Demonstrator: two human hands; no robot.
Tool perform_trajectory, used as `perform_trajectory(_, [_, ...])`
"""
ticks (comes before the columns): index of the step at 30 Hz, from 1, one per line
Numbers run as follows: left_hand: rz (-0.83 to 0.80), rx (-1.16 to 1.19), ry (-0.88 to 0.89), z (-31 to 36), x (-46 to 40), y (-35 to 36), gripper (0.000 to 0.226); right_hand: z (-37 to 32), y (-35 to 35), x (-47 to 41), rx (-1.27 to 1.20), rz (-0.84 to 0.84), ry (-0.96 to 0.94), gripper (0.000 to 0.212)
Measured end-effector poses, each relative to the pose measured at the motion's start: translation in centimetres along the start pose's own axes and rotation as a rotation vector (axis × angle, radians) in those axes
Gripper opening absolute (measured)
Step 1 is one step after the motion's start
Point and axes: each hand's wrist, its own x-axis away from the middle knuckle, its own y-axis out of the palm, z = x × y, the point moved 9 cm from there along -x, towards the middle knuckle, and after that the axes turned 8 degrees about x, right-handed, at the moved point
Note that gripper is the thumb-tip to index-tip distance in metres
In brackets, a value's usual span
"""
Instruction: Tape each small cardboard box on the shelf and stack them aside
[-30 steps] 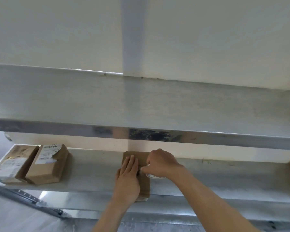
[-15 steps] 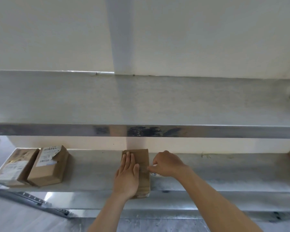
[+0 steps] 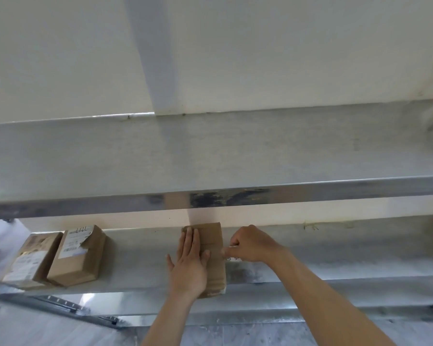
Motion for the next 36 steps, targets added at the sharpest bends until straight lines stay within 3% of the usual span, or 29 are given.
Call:
perform_trajectory(3, [0.039, -0.096, -0.016, 0.3, 0.1, -0.5, 0.060, -1.1, -0.7, 0.1, 0.108, 0.021, -0.026, 0.045])
perform_trajectory(6, [0.134, -0.016, 0.064, 3.3, -0.3, -3.0, 0.045, -2.1, -1.3, 0.1, 0.197, 0.019, -0.045, 0.045])
perform_trajectory(9, [-0.061, -0.079, 0.239, 7.4, -1.8, -2.3, 0.028, -2.2, -1.3, 0.1, 0.231, 0.004, -0.035, 0.036])
perform_trajectory(12, [-0.256, 0.012, 0.233, 8.3, -2.7, -1.6, 0.033, -1.9, -1.2, 0.2, 0.199, -0.049, -0.047, 0.029])
perform_trajectory(16, [-0.426, 0.121, 0.195, 8.3, -3.5, -0.8, 0.021, -0.6, -1.7, 1.2, 0.037, -0.162, -0.072, 0.017])
perform_trajectory(18, [-0.456, 0.135, 0.173, 8.2, -3.7, -0.5, 0.023, -0.1, -2.1, 1.5, -0.016, -0.153, -0.041, 0.016])
perform_trajectory(27, [-0.559, 0.157, 0.128, 8.9, -3.0, 0.3, 0.015, 0.4, -2.6, 1.4, 0.168, -0.086, -0.012, 0.023])
perform_trajectory(31, [-0.737, 0.137, 0.095, 8.9, -3.0, 1.5, 0.081, 0.2, -3.9, 2.5, 0.209, -0.064, -0.091, 0.024])
perform_trajectory(33, [-0.845, 0.174, 0.087, 9.3, -2.4, 2.8, 0.083, 0.6, -5.0, 3.1, 0.184, 0.006, -0.100, 0.024])
perform_trajectory(36, [-0.864, 0.324, -0.051, 8.8, -2.9, 3.6, 0.082, 1.0, -5.4, 3.7, 0.167, 0.047, -0.128, 0.016])
